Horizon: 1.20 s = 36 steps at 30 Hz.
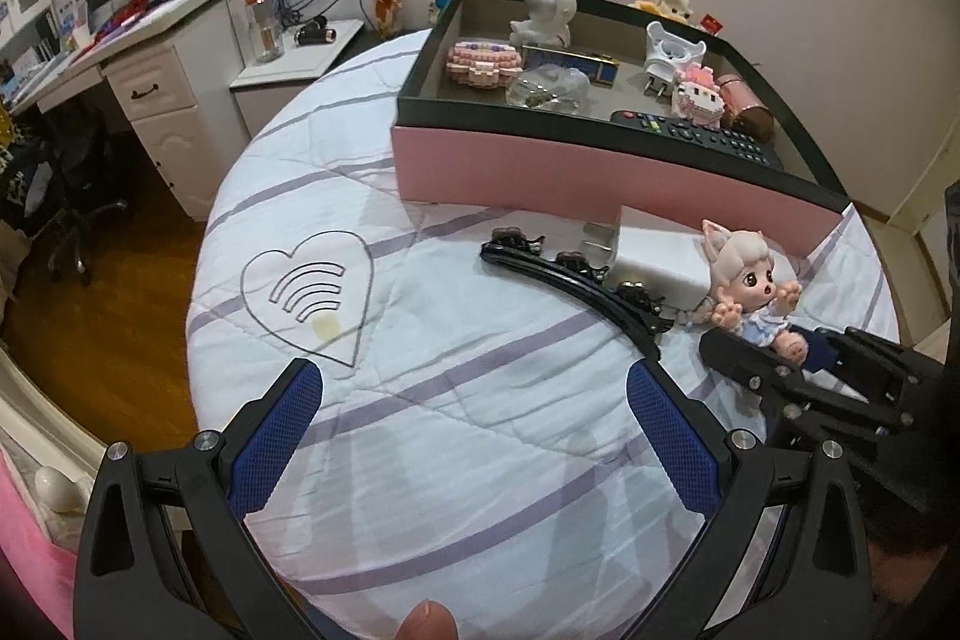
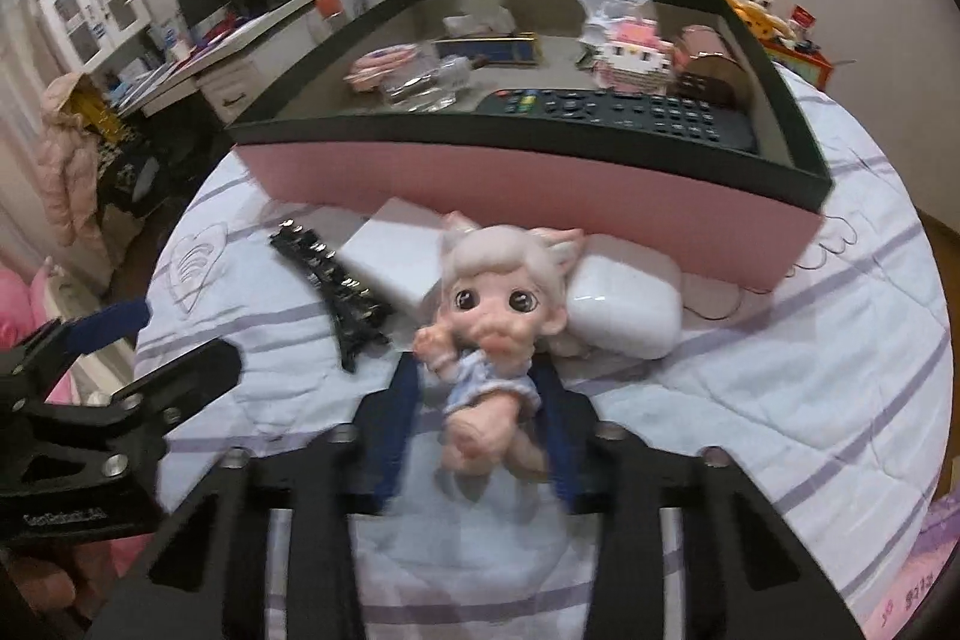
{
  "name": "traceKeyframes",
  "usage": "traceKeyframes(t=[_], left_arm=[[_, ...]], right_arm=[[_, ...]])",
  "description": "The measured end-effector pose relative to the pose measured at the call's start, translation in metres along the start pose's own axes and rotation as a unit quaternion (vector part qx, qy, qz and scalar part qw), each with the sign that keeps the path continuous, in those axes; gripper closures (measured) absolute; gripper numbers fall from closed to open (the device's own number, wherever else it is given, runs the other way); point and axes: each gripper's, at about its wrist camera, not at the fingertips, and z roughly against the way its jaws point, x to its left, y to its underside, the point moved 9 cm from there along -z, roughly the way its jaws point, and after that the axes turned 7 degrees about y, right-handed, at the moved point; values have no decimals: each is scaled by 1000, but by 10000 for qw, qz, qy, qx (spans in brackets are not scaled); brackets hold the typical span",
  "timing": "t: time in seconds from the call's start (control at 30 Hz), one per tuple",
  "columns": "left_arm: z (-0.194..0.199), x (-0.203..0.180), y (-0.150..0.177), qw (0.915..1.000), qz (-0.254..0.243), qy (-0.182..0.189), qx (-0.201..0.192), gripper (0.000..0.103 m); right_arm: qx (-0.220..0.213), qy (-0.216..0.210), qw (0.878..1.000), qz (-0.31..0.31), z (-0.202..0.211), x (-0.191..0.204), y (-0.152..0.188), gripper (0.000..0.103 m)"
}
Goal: Organize rigid objects
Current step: 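Grasp the pig-faced doll figurine with the right tool and lift it, then grasp the black hair clip with the left tool while the right tool holds the doll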
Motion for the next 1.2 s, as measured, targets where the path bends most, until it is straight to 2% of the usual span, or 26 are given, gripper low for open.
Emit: traceKeyframes(t=[0.3, 0.5, 0.67, 0.8, 0.87, 1.0, 1.03, 1.13, 1.17, 1.2], left_arm=[[-8, -19, 0, 9998, -90, 178, 59, 0], [-23, -31, -3, 9993, -63, 334, 164, 0], [-43, -33, -8, 9995, 8, 210, 241, 0], [-54, -27, -16, 9999, 6, -84, 137, 0], [-52, -25, -16, 10000, 33, -39, 62, 1], [-41, -15, -12, 10000, -55, -26, -62, 24], [-38, -12, -12, 9999, -63, 2, -81, 26], [-36, -4, -14, 9999, 14, 47, -125, 25], [-37, -2, -15, 9999, 32, -27, -135, 22], [-39, 0, -17, 9999, 54, -84, -129, 13]], right_arm=[[-99, -479, 9984, -295, 17, -10, 1, 70], [-146, -529, 9977, -394, 24, -19, 2, 70], [-176, -506, 9977, -418, 27, -24, 2, 70], [-195, -489, 9976, -455, 28, -30, 1, 70], [-194, -486, 9976, -457, 28, -32, 0, 70], [-196, -492, 9975, -472, 30, -35, 0, 70], [-197, -504, 9974, -476, 30, -35, 0, 70], [-202, -529, 9972, -486, 30, -34, 1, 70], [-203, -542, 9971, -490, 30, -33, 0, 70], [-206, -550, 9971, -480, 30, -32, 0, 70]])
